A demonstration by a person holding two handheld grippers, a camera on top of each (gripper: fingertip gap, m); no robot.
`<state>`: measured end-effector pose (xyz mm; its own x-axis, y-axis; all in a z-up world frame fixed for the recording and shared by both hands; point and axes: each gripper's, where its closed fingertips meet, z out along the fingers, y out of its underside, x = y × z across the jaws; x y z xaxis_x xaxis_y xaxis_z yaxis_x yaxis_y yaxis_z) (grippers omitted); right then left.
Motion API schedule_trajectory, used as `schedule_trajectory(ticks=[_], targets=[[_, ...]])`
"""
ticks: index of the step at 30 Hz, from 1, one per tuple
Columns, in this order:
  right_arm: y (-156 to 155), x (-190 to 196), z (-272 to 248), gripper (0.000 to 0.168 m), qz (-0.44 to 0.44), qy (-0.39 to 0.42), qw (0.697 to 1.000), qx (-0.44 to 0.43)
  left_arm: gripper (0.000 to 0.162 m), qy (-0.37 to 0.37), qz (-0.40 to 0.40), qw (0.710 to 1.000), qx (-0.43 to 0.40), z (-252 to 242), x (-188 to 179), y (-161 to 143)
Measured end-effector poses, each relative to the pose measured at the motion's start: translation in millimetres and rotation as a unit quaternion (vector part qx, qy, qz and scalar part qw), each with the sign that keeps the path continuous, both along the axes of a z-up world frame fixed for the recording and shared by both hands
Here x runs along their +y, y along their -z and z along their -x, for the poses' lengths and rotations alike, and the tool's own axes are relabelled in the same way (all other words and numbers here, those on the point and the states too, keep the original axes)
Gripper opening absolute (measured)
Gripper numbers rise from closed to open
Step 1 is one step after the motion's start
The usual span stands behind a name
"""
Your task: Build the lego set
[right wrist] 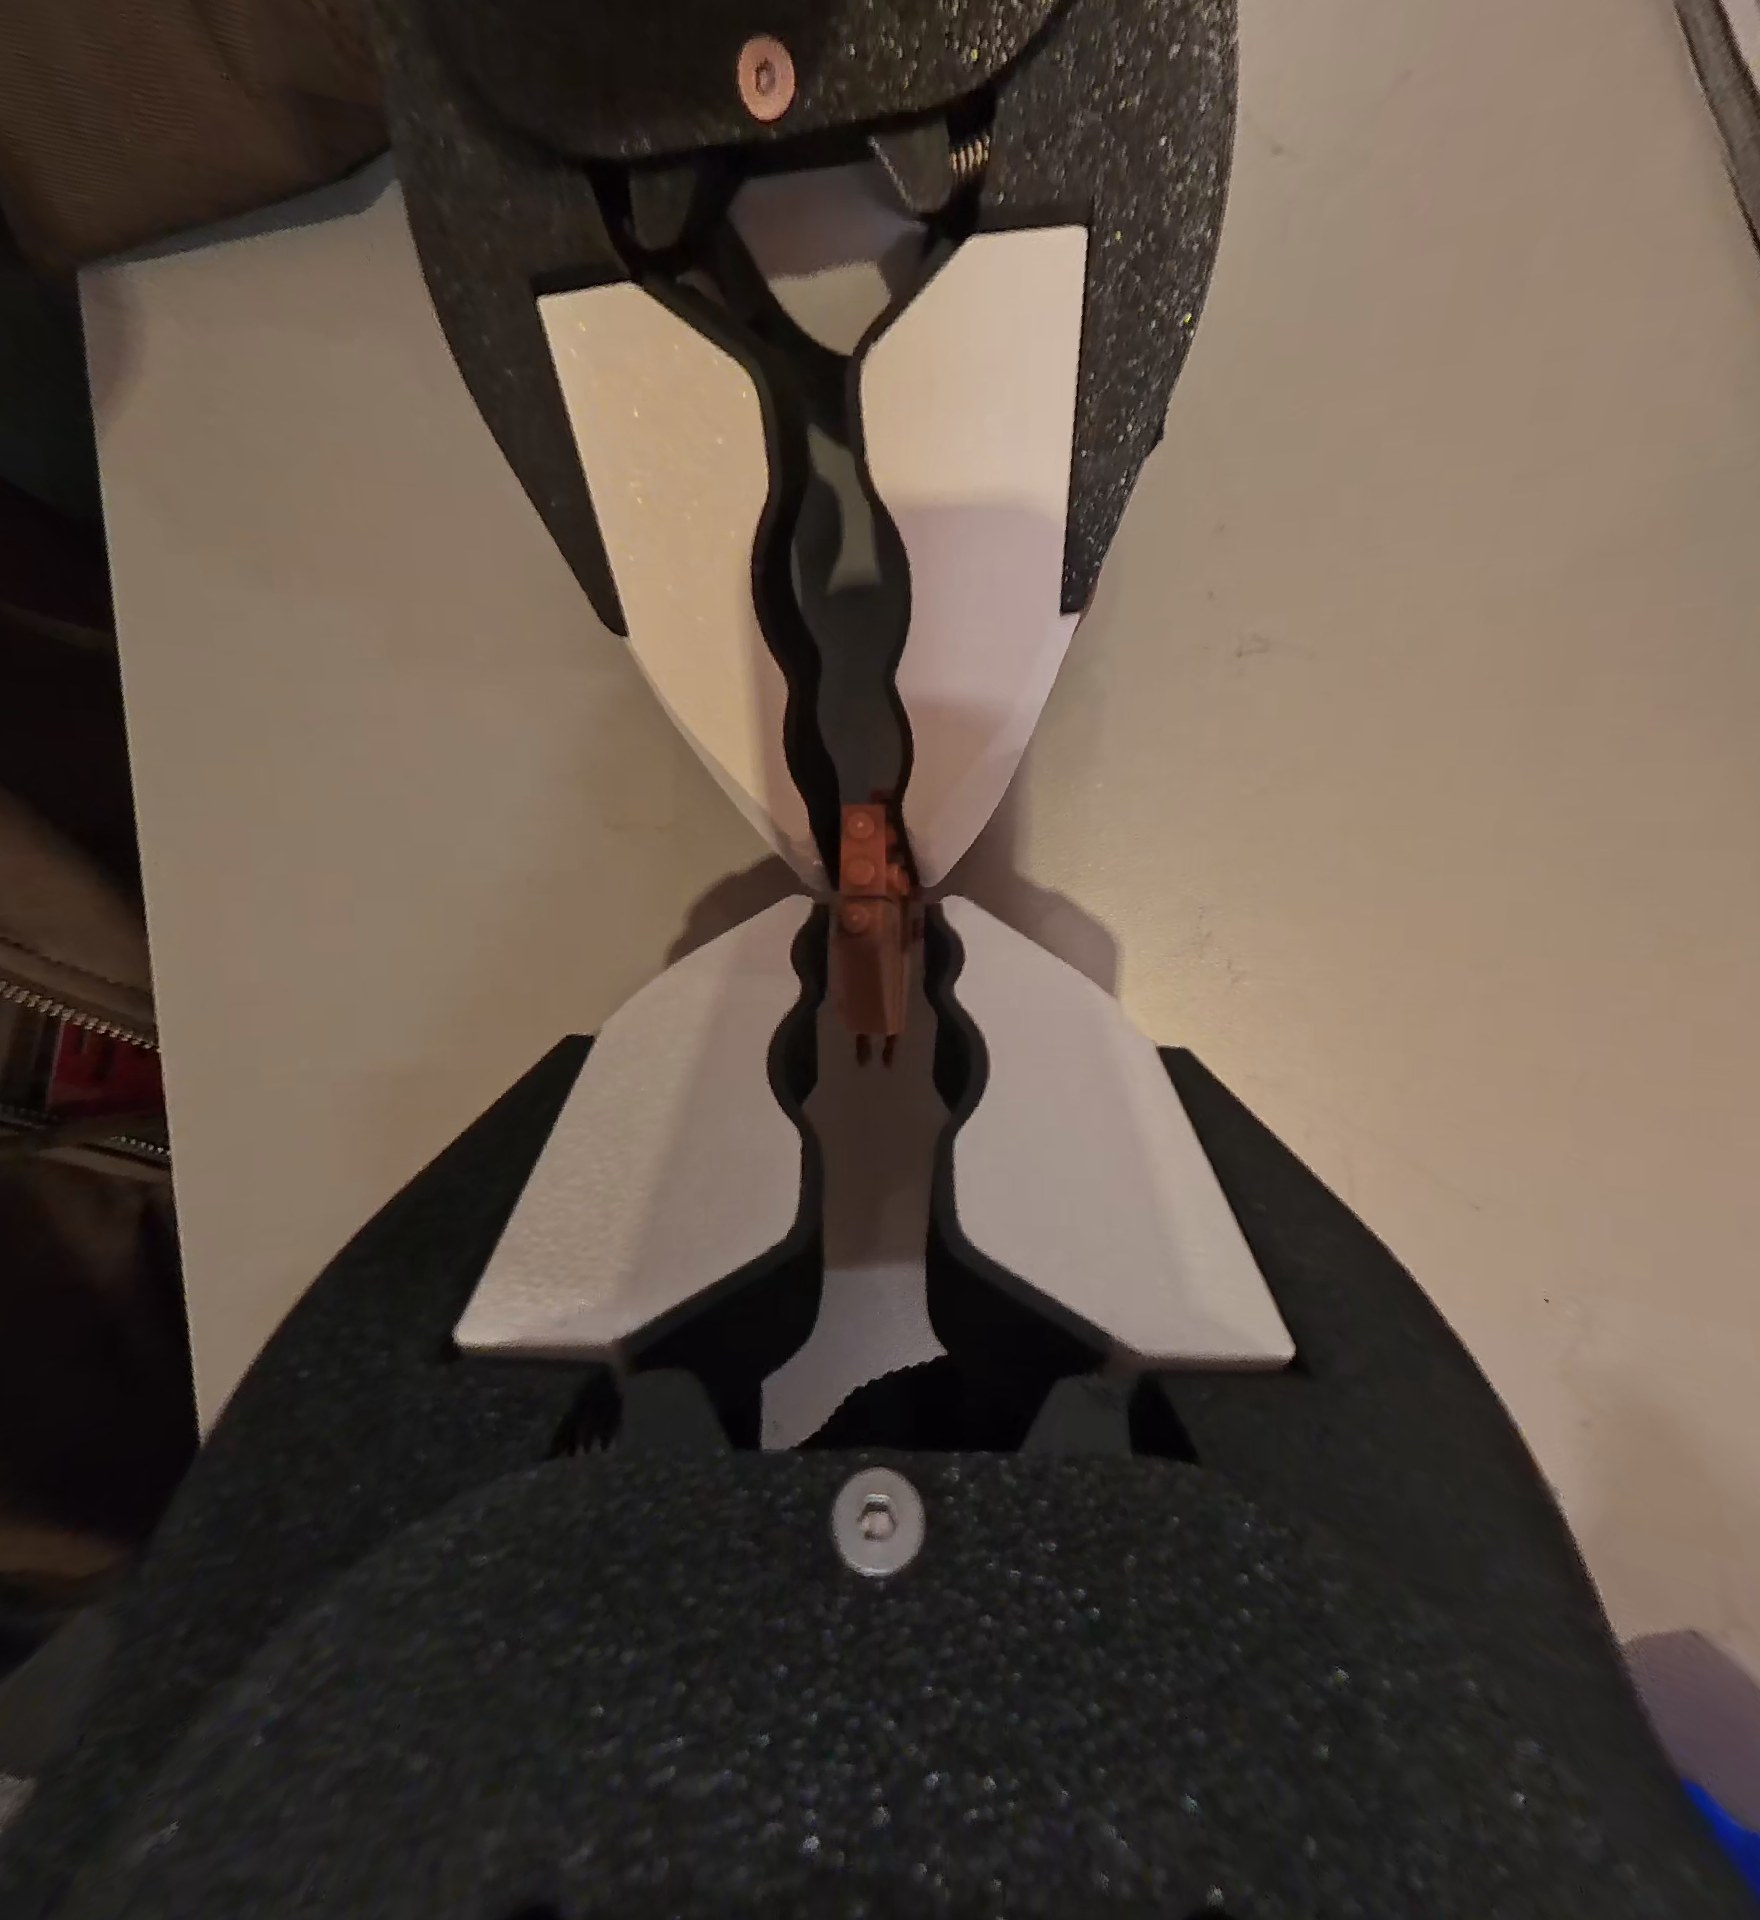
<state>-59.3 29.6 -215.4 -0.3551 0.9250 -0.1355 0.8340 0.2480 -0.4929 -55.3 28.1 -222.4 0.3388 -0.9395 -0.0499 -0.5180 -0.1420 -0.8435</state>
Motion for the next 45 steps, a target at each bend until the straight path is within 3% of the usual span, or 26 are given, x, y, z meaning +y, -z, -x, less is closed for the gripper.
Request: schedule_trajectory(ticks=[7, 11, 16, 21, 25, 28, 41, 45], targets=[[-14.4, 10.3, 1.7, 0.033, -0.023, 0.000, 0.998, 0.063, 0.013, -0.015, 0.019, 0.999, -0.024, 3.5, 3.0, -4.7], [-12.2, 22.7, -6.9, 0.043, -0.109, -0.023, 0.986, 0.126, 0.013, -0.032, 0.032, 0.999, -0.029, 9.1, 7.2, -4.8], [1.5, 25.6, -10.8, 0.056, -0.220, -0.049, 0.956, 0.190, 0.013, -0.044, 0.037, 0.998, -0.037, 12.5, 10.5, -6.2], [0.3, 21.2, -1.6, 0.060, -0.334, -0.087, 0.900, 0.266, 0.012, -0.047, 0.035, 0.998, -0.037, 14.0, 11.3, -6.7], [-8.1, 20.2, 6.5, 0.057, -0.441, -0.123, 0.831, 0.316, 0.013, -0.046, 0.036, 0.998, -0.039, 14.2, 11.2, -6.9], [-12.6, 17.5, 9.8, 0.054, -0.469, -0.132, 0.805, 0.340, 0.013, -0.046, 0.037, 0.997, -0.041, 14.5, 11.1, -7.6], [-8.0, 14.6, 15.3, 0.032, -0.524, -0.159, 0.763, 0.343, 0.012, -0.035, 0.040, 0.996, -0.071, 11.4, 8.0, -16.6], [-7.6, 17.0, 16.3, 0.026, -0.530, -0.155, 0.762, 0.339, 0.012, -0.035, 0.042, 0.996, -0.070, 11.1, 7.9, -15.1]])
